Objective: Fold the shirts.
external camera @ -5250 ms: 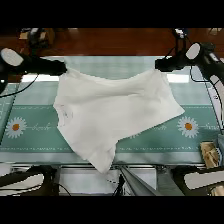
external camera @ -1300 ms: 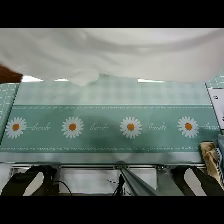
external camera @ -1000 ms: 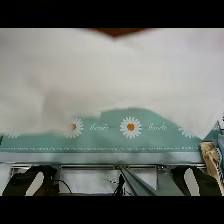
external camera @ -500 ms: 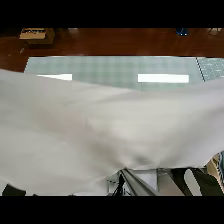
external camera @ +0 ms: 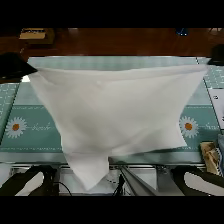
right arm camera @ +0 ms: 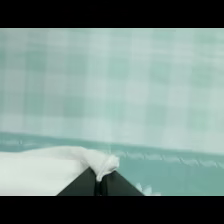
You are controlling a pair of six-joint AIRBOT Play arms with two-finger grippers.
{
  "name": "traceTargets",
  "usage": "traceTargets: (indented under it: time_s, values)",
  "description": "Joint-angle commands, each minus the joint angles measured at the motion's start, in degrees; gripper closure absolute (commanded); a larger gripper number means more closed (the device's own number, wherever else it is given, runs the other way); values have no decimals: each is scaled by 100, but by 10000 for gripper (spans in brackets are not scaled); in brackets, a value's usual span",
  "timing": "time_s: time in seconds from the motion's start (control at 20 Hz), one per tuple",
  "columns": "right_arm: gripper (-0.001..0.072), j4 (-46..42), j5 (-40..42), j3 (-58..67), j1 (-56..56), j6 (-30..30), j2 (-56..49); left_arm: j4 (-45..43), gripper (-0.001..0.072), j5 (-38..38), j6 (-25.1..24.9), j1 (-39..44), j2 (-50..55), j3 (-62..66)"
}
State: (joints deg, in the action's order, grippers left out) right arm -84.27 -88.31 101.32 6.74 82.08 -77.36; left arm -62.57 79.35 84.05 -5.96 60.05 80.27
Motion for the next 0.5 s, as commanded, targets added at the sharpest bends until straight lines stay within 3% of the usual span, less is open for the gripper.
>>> traceTargets:
  time_s: [0.0, 0.45]
  values:
    - [678, 380, 1147, -2, -85, 44, -1193, 186, 689, -1327, -479, 4, 1215, -297]
    - [678, 1049, 3136, -2, -85, 42, -2500, 756, 689, -2830, -966, 146, 2940, -293]
